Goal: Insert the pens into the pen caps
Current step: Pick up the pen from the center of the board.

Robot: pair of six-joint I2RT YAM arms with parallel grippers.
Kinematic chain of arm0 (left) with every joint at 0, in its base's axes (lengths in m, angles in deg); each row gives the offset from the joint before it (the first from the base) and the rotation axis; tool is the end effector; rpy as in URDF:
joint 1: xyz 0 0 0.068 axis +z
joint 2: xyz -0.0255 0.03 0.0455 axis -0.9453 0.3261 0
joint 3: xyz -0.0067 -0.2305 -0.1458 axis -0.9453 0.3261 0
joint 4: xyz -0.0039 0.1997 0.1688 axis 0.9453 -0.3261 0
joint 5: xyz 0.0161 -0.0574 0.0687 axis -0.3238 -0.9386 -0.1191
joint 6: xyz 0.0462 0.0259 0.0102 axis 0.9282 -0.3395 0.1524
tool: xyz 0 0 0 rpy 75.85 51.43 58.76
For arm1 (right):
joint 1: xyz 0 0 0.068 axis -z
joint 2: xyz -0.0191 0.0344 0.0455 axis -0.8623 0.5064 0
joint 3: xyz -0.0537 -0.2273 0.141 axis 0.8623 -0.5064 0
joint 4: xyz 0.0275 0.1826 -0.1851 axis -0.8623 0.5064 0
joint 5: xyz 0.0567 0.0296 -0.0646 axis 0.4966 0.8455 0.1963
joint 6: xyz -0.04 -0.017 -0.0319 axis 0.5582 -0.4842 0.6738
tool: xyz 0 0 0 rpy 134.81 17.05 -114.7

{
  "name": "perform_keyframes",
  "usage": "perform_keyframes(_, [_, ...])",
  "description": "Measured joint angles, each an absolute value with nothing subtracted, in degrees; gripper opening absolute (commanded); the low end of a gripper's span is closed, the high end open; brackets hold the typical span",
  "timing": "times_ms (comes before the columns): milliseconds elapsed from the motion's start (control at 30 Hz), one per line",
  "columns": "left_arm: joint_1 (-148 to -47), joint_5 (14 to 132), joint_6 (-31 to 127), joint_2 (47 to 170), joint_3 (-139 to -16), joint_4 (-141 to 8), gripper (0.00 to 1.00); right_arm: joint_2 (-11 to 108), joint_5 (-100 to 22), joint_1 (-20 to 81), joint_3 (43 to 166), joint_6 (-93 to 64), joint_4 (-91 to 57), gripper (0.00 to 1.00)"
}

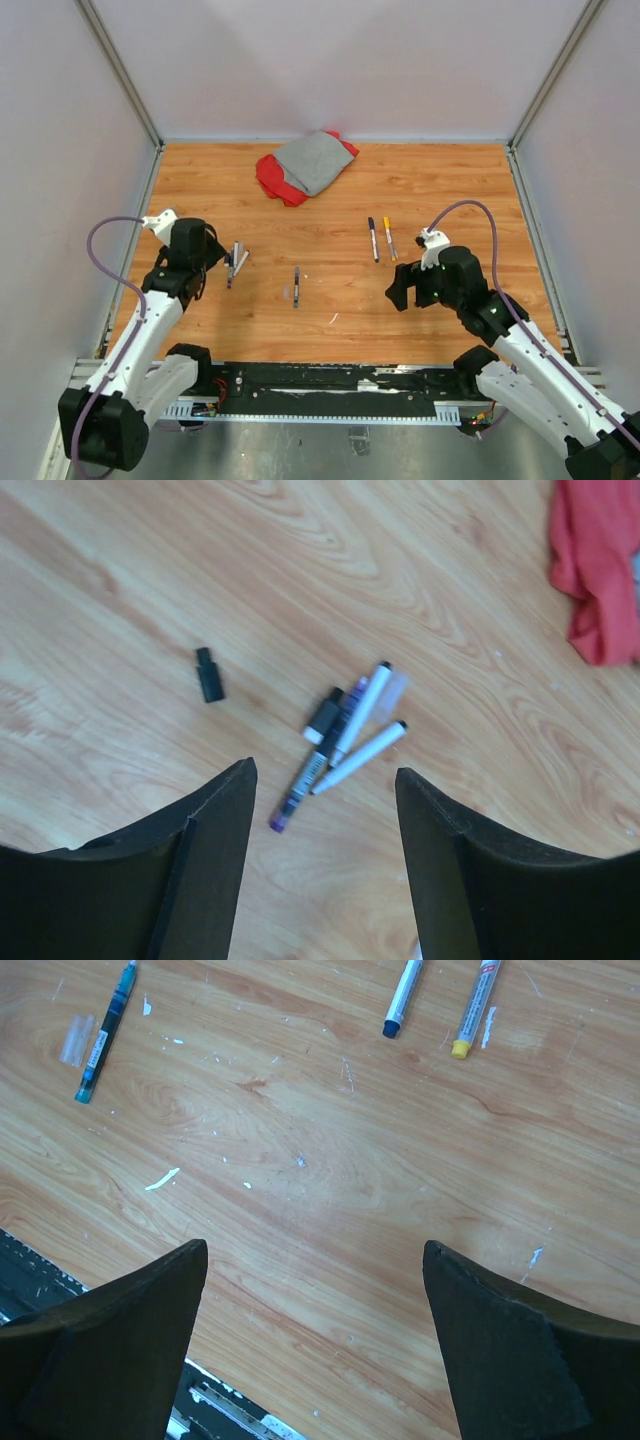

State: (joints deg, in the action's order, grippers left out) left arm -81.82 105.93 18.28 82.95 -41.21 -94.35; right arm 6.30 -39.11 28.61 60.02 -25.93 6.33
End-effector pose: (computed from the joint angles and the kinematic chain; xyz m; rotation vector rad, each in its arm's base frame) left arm 0.1826 -0.0199 0.2478 -0.7817 2.0382 -0.0209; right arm 0.1328 0.0851 0.2500 -0.3264 2.1552 0.6370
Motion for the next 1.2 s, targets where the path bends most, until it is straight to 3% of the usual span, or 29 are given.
perform_keyframes(267, [-71.5,102.2,19.4,88.4,-41.3,-92.9,0.62,5.9,-40.5,28.6,60.0,-24.3,6.1,0.89])
perform_keyframes(533, [-70.3,106.2,19.8,93.5,-44.8,-93.2,0.62,3.5,-42.9,28.6,59.2,-24.3,5.0,0.89])
perform_keyframes(867, [-70.3,102.9,23.5,95.3,-43.3,-89.9,0.62,3.8,-43.6,28.6,58.8,-24.2,4.4,0.89])
perform_keyframes(967, [-72.2,102.6,24.4,95.3,-41.8,-89.5,0.62,3.9,-43.5,28.6,58.8,-24.3,4.4,0.89])
perform_keyframes(1200, [-87.8,102.9,24.0,96.0,-40.3,-88.1,0.62,5.6,-43.6,28.6,58.8,-25.7,4.4,0.88])
